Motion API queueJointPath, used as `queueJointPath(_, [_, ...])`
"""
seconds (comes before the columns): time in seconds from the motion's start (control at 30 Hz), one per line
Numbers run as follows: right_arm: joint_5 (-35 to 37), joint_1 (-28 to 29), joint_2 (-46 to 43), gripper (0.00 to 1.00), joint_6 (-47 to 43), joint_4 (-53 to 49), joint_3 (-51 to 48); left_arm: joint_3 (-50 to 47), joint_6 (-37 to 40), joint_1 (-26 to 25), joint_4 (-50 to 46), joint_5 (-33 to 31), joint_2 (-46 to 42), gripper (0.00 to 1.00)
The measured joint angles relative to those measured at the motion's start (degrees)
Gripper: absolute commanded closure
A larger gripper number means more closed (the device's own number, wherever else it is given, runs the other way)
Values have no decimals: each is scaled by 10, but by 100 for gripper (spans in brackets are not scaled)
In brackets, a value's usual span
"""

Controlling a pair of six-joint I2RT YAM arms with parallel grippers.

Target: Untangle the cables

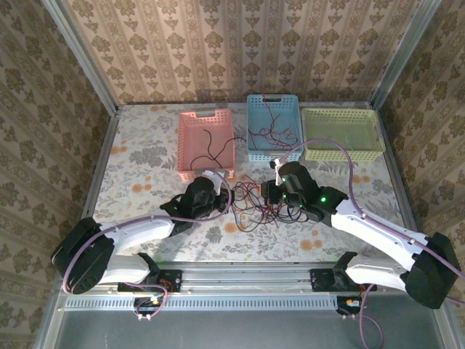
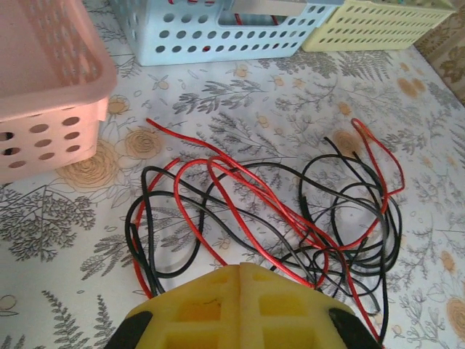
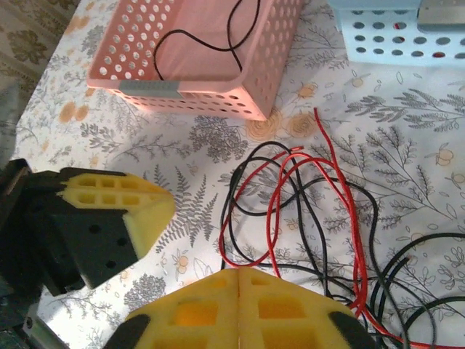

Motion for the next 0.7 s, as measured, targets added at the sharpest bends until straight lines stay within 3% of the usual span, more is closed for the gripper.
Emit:
queueJointPath(0.1, [-1,-21,31,60,-11,10,-3,9,-1,4,-13,-14,13,53])
queueJointPath(0.2, [-9,-48,104,67,-28,14,5,20,-9,10,-17,-21,43,41])
queueJointPath(0.27, [-17,-56,163,73,-41,9,20,24,-15,12,-28,-30,63,40])
queueJointPath(0.4, [-40,-47,237,73,-58,7,43,35,-24,17,-60,-45,94,44])
queueJointPath(0.57, [-72,-22,256,60,-73,21,56,36,-47,30,-78,-61,102,47])
queueJointPath(0.7, [-87,-16,289,57,-83,37,82,36,-62,43,-81,-68,108,46])
